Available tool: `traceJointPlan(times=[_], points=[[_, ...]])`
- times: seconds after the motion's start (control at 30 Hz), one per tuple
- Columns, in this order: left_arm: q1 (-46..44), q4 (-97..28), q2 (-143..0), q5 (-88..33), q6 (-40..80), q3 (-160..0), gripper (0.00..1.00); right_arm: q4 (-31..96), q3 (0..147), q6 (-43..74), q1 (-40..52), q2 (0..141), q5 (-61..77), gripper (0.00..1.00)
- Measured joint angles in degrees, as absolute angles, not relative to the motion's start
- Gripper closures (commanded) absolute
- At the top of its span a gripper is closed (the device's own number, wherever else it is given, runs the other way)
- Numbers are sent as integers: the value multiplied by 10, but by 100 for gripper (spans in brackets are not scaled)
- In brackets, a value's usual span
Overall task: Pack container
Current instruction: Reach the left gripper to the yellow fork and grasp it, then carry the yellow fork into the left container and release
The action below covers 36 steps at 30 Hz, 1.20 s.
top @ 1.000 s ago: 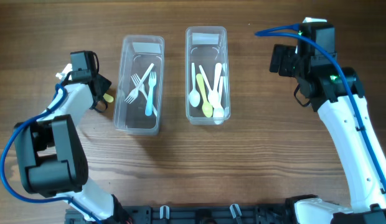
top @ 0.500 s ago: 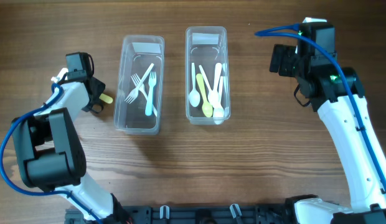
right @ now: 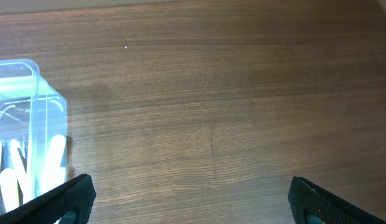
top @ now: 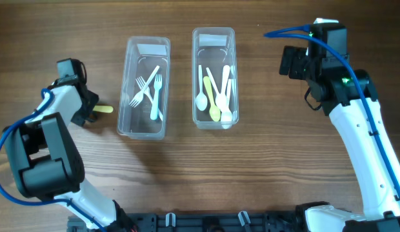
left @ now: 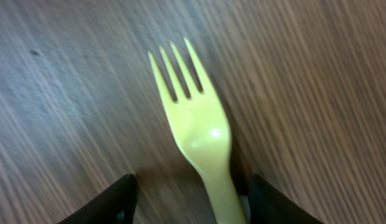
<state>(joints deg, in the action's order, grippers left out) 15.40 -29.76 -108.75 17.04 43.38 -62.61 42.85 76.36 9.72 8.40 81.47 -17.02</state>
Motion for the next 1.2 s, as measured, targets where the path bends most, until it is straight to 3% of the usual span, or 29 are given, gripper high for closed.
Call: traceJointPlan(times=[0.07, 0.2, 0.6, 0.83, 1.2], points=[[164, -298, -1087, 171, 438, -626, 61, 428, 764, 97, 84, 815, -170, 0], [179, -297, -1087, 164, 438, -627, 69, 429, 764, 97, 84, 815, -170, 0], [188, -284, -1085, 130, 436, -626, 76, 428, 764, 97, 84, 815, -170, 0], [188, -267, -1074, 101, 436, -622, 96, 428, 764, 97, 84, 815, -170, 0], [187, -268, -975, 73, 438, -612, 96, 428, 764, 97, 84, 815, -170, 0]])
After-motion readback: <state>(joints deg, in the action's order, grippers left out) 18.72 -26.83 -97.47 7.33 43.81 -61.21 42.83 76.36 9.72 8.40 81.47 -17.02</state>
